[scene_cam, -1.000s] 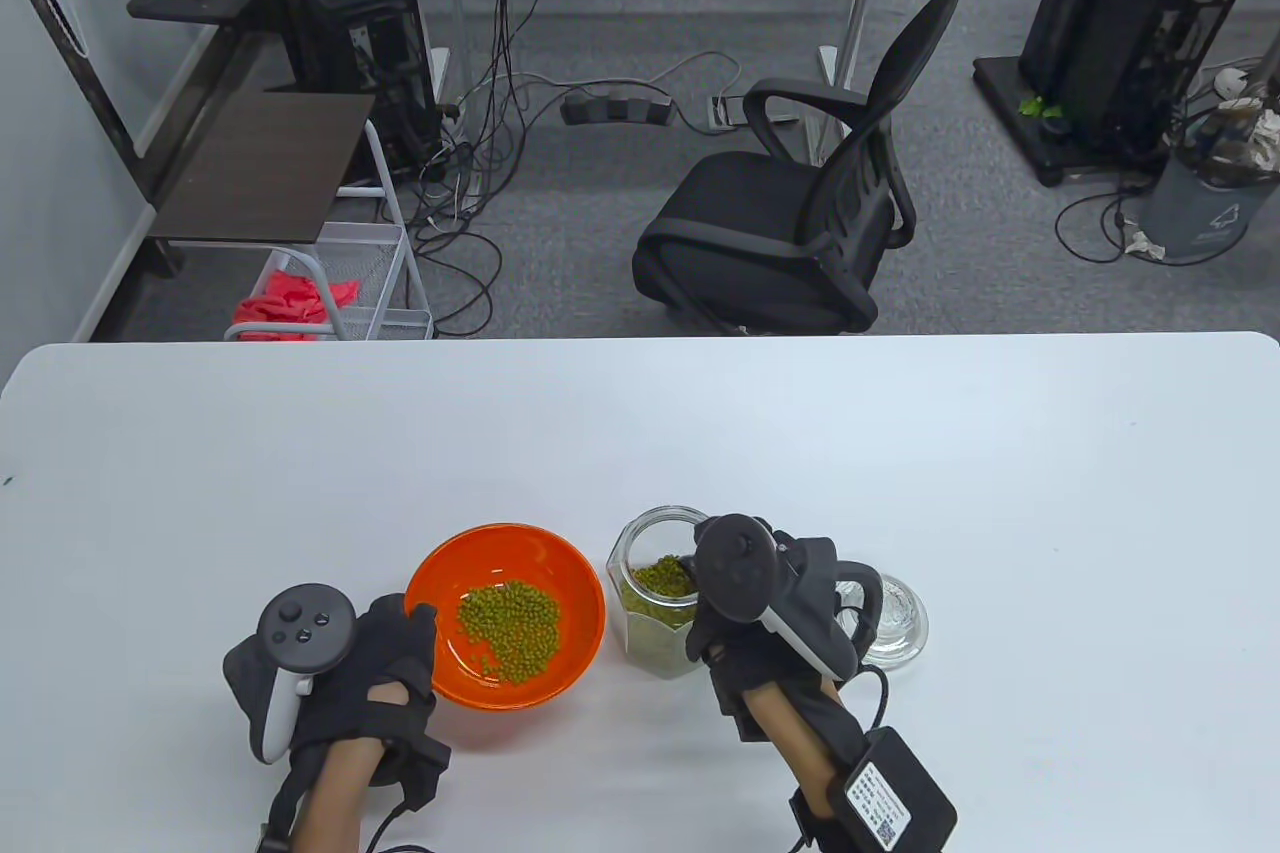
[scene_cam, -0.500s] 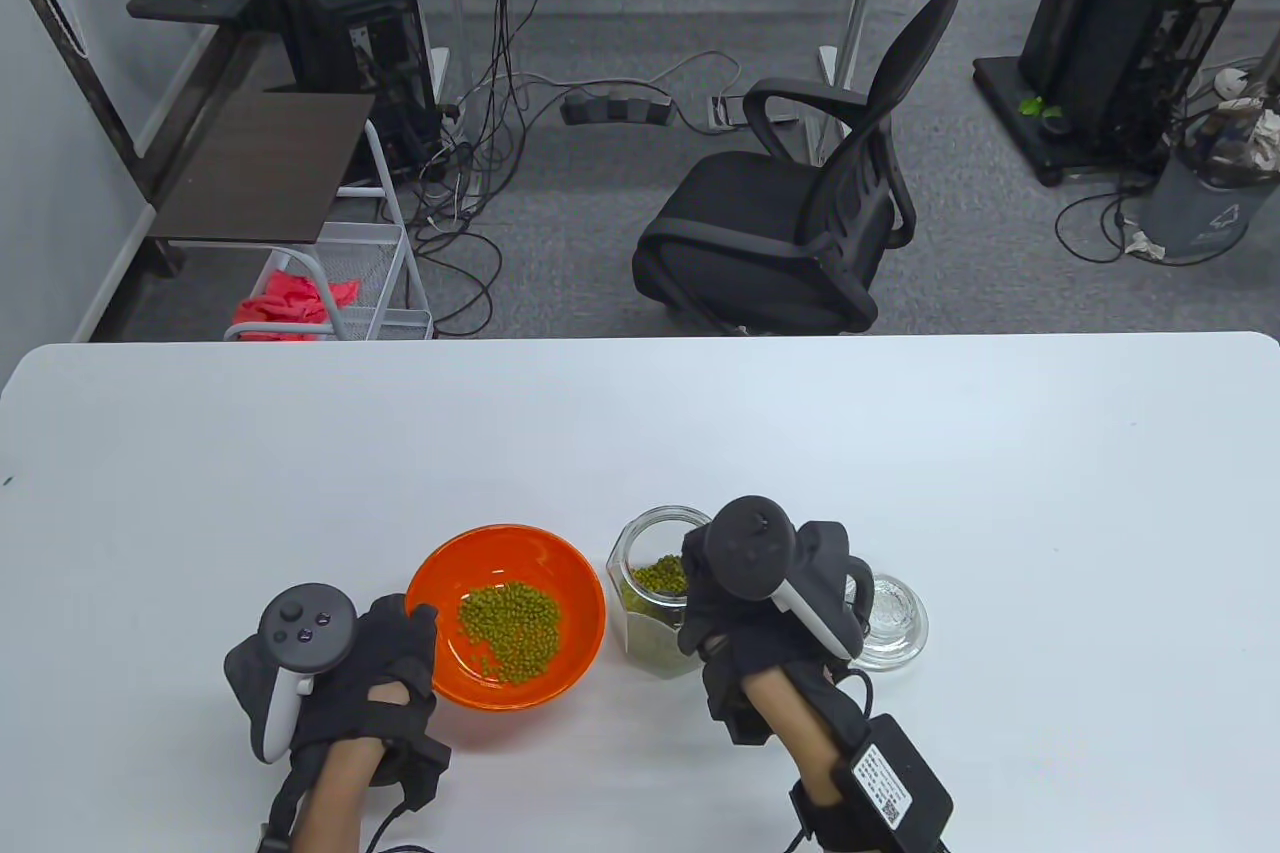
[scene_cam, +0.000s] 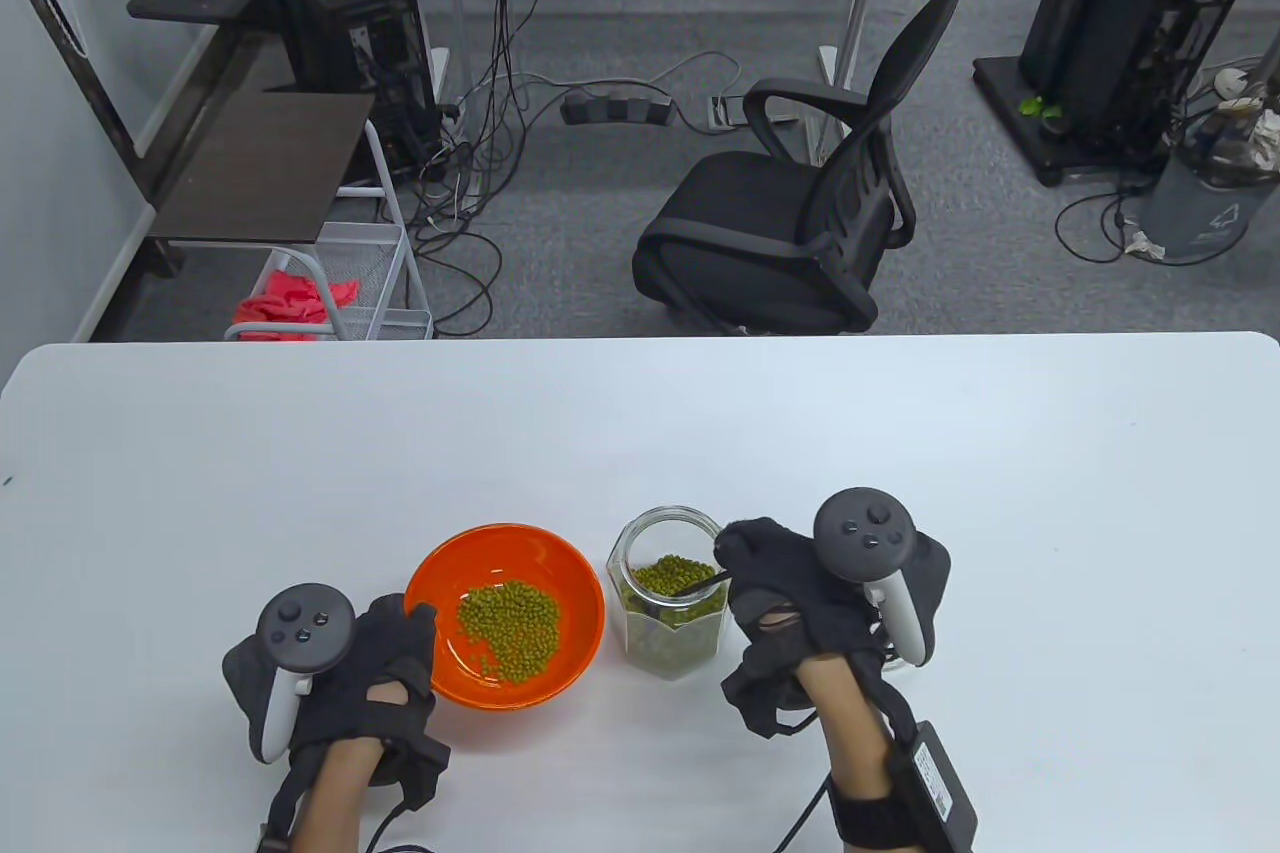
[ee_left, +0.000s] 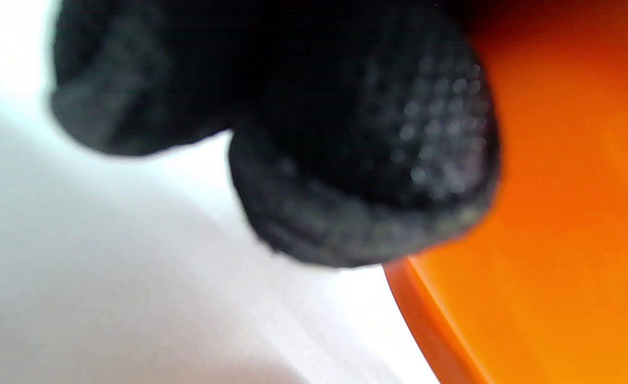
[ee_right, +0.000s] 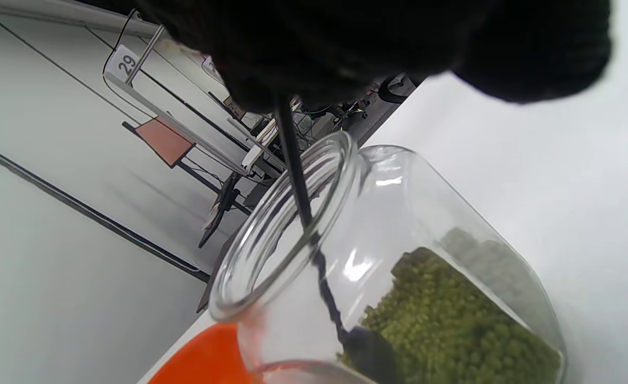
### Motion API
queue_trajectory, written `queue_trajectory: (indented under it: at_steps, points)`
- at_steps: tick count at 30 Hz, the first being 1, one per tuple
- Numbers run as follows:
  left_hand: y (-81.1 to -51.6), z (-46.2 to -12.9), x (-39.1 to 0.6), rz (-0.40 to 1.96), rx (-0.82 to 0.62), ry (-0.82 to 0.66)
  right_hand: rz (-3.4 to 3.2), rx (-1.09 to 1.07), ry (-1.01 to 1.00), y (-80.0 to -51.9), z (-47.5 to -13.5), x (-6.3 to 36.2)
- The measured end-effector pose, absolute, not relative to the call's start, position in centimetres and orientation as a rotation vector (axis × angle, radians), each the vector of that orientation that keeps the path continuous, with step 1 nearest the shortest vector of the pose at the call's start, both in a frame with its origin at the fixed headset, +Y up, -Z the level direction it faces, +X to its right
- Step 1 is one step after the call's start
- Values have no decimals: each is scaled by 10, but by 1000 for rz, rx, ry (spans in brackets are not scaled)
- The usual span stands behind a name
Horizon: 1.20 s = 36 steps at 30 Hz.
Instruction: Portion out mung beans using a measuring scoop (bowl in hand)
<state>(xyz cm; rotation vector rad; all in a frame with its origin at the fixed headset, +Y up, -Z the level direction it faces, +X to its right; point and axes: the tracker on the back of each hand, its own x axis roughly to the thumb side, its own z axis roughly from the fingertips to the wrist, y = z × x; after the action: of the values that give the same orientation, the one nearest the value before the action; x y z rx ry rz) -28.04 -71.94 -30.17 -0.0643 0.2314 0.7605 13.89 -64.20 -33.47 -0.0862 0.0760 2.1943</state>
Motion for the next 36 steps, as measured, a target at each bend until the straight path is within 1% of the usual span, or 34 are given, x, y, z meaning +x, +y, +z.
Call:
queue_trajectory:
  at_steps: [10,20,33,36]
  points:
    - [-719,-301,-281,760,-64,233,1977,-160,109,-654,-336,172]
    - [-719,-301,-281,760,-63,233,1856,-199,120,-659,-336,192]
    - [-719,-301,-280,757,-63,232,1774,-217,15,-644,-325,218]
    - [-719,-302,-280,757,-63,231,1744,-188,9,-640,-322,219]
